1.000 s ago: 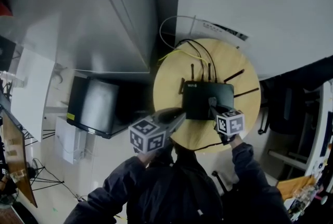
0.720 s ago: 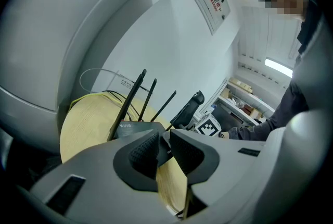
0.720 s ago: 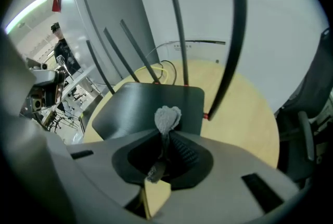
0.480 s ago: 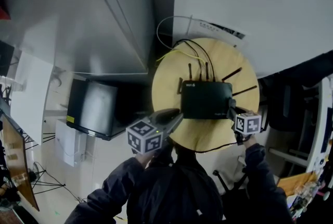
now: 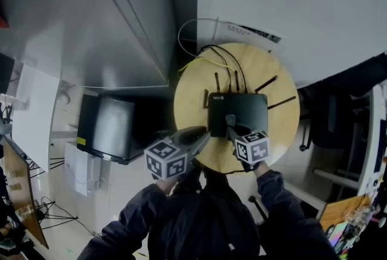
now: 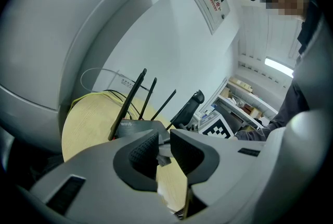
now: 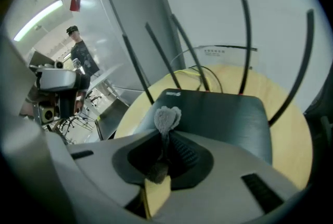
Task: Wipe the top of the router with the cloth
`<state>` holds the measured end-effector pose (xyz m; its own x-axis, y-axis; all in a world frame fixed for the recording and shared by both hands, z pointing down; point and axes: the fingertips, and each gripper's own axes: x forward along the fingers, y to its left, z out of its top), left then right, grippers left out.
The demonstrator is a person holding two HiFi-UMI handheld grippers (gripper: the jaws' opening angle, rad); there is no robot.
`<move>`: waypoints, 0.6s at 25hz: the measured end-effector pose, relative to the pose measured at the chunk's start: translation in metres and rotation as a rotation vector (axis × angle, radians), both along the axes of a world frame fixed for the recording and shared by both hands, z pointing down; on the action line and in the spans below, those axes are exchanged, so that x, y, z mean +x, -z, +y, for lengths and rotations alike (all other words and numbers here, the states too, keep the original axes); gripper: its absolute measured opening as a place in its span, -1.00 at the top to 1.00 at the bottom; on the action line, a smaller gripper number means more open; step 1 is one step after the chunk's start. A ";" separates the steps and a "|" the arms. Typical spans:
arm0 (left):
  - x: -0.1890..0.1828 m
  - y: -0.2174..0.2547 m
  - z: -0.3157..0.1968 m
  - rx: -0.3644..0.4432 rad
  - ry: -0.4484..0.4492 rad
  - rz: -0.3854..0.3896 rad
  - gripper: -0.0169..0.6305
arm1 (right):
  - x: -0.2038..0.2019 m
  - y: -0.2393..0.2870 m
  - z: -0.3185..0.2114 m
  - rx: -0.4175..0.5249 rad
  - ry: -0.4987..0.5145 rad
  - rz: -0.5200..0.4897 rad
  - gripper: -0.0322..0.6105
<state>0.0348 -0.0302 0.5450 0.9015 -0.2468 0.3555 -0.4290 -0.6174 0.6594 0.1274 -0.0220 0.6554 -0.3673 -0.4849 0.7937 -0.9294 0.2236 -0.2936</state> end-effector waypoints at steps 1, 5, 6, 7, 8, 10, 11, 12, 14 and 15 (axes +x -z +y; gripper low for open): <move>0.000 0.000 0.000 -0.001 0.001 0.002 0.74 | -0.017 0.000 -0.001 0.002 0.017 -0.016 0.68; -0.002 0.000 0.001 -0.005 0.017 0.006 0.74 | -0.068 -0.005 0.001 -0.010 0.083 -0.051 0.68; -0.002 0.001 0.001 -0.005 0.018 0.006 0.74 | -0.073 -0.009 0.004 -0.020 0.096 -0.045 0.68; -0.001 0.001 0.002 -0.005 0.017 0.007 0.74 | -0.074 -0.014 0.008 -0.031 0.105 -0.037 0.68; -0.001 0.001 0.002 -0.005 0.017 0.008 0.74 | -0.073 -0.018 0.011 -0.040 0.109 -0.030 0.68; -0.004 0.001 0.001 -0.007 0.024 0.008 0.74 | -0.066 -0.021 0.013 -0.046 0.104 -0.031 0.68; -0.004 0.000 0.000 -0.008 0.026 0.008 0.74 | -0.059 -0.021 0.014 -0.045 0.095 -0.032 0.68; -0.002 0.000 0.000 -0.009 0.026 0.009 0.74 | -0.049 -0.020 0.015 -0.043 0.086 -0.029 0.68; 0.002 -0.001 0.001 -0.011 0.017 0.010 0.74 | -0.025 -0.020 0.020 -0.044 0.060 -0.018 0.68; 0.004 -0.002 0.001 -0.012 0.011 0.010 0.74 | -0.012 -0.019 0.023 -0.047 0.043 -0.011 0.68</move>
<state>0.0389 -0.0294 0.5467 0.9021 -0.2526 0.3498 -0.4294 -0.6045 0.6710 0.1152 0.0011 0.6748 -0.3958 -0.4307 0.8110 -0.9159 0.2493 -0.3146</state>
